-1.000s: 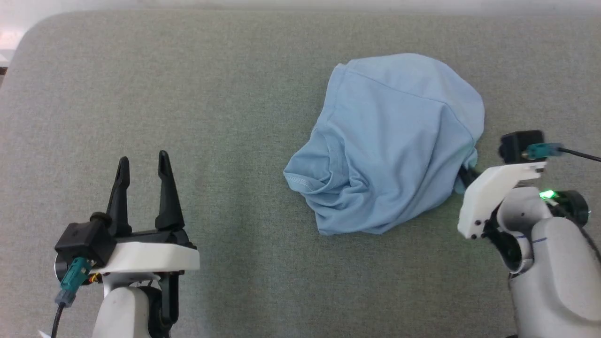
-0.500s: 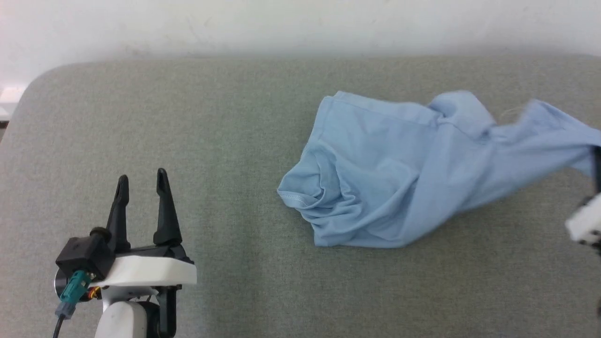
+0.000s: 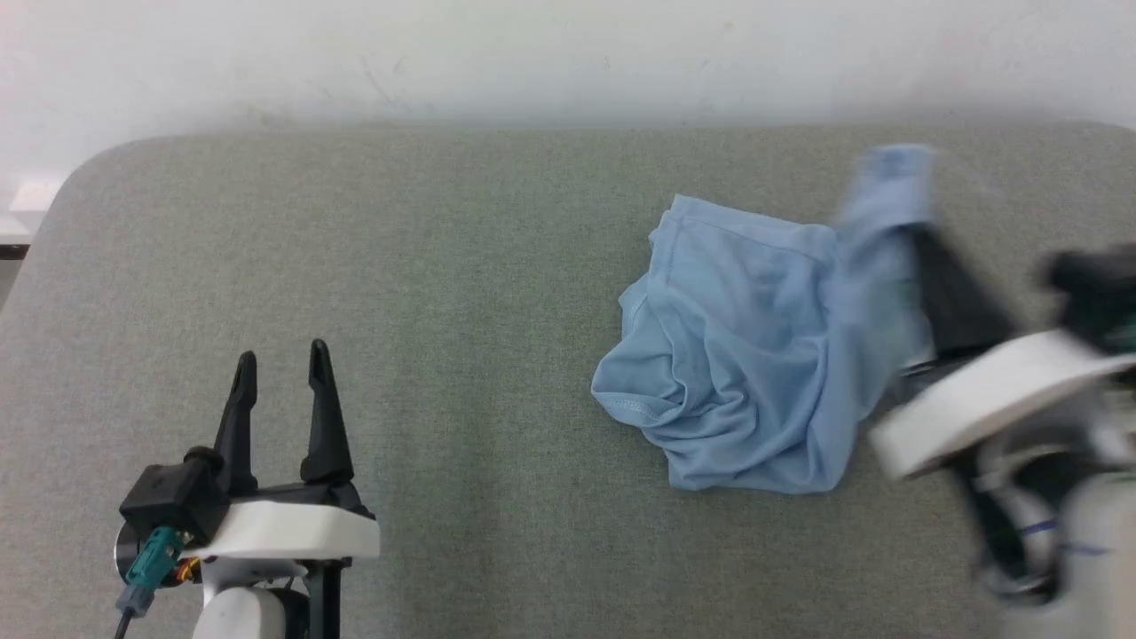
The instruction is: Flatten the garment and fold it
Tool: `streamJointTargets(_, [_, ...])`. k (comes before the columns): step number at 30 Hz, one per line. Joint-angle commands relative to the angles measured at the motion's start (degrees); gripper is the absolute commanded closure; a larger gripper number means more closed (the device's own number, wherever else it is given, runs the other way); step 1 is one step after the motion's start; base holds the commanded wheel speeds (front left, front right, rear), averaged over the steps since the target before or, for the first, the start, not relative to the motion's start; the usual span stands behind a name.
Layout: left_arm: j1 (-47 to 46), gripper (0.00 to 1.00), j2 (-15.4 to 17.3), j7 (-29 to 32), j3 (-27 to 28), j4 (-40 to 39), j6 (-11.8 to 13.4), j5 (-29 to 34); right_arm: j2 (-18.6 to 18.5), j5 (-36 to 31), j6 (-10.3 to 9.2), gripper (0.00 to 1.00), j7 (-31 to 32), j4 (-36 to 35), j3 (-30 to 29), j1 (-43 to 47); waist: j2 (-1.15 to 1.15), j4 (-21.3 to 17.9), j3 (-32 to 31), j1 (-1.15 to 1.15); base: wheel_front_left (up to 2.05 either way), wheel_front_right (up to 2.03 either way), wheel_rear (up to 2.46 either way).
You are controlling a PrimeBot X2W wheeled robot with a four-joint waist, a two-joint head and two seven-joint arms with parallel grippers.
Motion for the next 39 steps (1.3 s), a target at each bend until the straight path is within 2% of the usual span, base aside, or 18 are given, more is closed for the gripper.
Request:
streamJointTargets(1, [0.4, 0.0, -0.1, -0.3, 0.0, 0.1, 0.2, -0.3, 0.2, 0.9, -0.04, 1.0, 0.2, -0.8, 5.1, 0.9, 0.0, 0.1, 0.1, 0.01, 0.0, 0.0, 0.0])
streamJointTargets(5, [-0.2, 0.0, -0.1, -0.3, 0.0, 0.6, -0.2, -0.5, 0.2, 2.3, -0.04, 1.0, 1.8, 1.4, 22.4, 0.6, 0.0, 0.6, 0.7, 0.01, 0.0, 0.0, 0.0])
streamJointTargets(7, [-0.7, 0.0, -0.1, -0.3, -0.2, 0.8, -0.4, -0.6, 0.2, 3.3, -0.04, 1.0, 2.9, 4.5, 29.0, 0.8, 0.0, 1.1, 1.0, 0.01, 0.0, 0.0, 0.0])
streamJointTargets(10, [-1.0, 0.0, -0.1, -0.3, -0.8, 1.0, -0.5, -0.7, 0.2, 4.2, -0.04, 1.0, 4.9, 11.0, 35.7, 1.4, 0.0, 1.9, 1.2, 0.01, 0.0, 0.0, 0.0])
streamJointTargets(12, [-0.8, 0.0, -0.1, -0.3, -1.4, 0.9, -0.2, -0.8, 0.2, 5.0, -0.04, 1.0, 7.5, 15.6, 38.1, 2.3, 0.0, 2.4, 1.3, 0.01, 0.0, 0.0, 0.0])
streamJointTargets(13, [-0.8, 0.0, -0.1, -0.3, -1.5, 1.0, -0.2, -0.9, 0.1, 5.2, -0.04, 0.53, 8.6, 17.2, 39.5, 2.4, 0.0, 2.7, 1.3, 0.01, 0.0, 0.0, 0.0])
streamJointTargets(14, [-0.7, 0.0, -0.1, -0.3, -1.6, 1.1, -0.2, -1.0, 0.1, 5.7, -0.04, 0.0, 9.0, 18.3, 39.8, 2.5, 0.0, 2.8, 1.3, 0.01, 0.0, 0.0, 0.0])
streamJointTargets(17, [-0.5, 0.0, -0.1, -0.3, -1.4, 1.5, -0.4, -1.1, 0.1, 7.5, -0.04, 0.0, 7.2, 18.0, 39.8, 2.5, 0.0, 2.9, 1.1, 0.01, 0.0, 0.0, 0.0])
streamJointTargets(20, [0.0, 0.0, -0.1, -0.3, -1.1, 1.7, -0.5, -1.0, 0.1, 8.1, -0.04, 0.0, 1.9, 14.8, 36.2, 1.9, 0.0, 2.5, 0.8, 0.01, 0.0, 0.0, 0.0])
streamJointTargets(24, [0.5, 0.0, -0.1, -0.3, -1.2, 2.0, -0.8, -0.8, 0.2, 8.2, -0.04, 0.0, -7.2, 9.1, 26.6, 1.8, 0.0, 1.6, 0.1, 0.01, 0.0, 0.0, 0.0])
streamJointTargets(28, [0.9, 0.0, -0.1, -0.3, -2.2, 2.3, -1.3, -0.1, 0.2, 4.8, -0.04, 0.0, -12.7, 6.3, 15.3, 3.1, 0.0, 0.5, -0.5, 0.01, 0.0, 0.0, 0.0])
streamJointTargets(31, [0.9, 0.0, -0.1, -0.3, -4.0, 3.5, -2.2, 0.9, 0.2, 0.8, -0.04, 0.0, -13.2, 6.9, 8.7, 5.0, 0.0, -0.1, -0.6, 0.01, 0.0, 0.0, 0.0])
streamJointTargets(33, [0.8, 0.0, -0.1, -0.3, -6.1, 5.6, -3.4, 1.8, 0.2, 0.7, -0.04, 0.0, -13.1, 7.7, 5.7, 6.5, 0.0, -0.5, -0.6, 0.01, 0.0, 0.0, 0.0])
streamJointTargets(35, [0.5, 0.0, -0.1, 0.5, -9.1, 7.8, -4.2, 2.1, 0.2, 0.8, -0.04, 0.0, -13.0, 8.3, 3.8, 7.8, 0.0, -0.9, -0.5, 0.01, 0.0, 0.0, 0.0])
streamJointTargets(39, [-1.1, 0.0, -0.1, 6.2, -14.5, 10.9, -5.2, 2.7, 0.2, 2.4, -0.04, 0.0, -12.7, 9.0, 2.9, 9.2, 0.0, -1.9, 0.4, 0.01, 0.0, 0.0, 0.0])
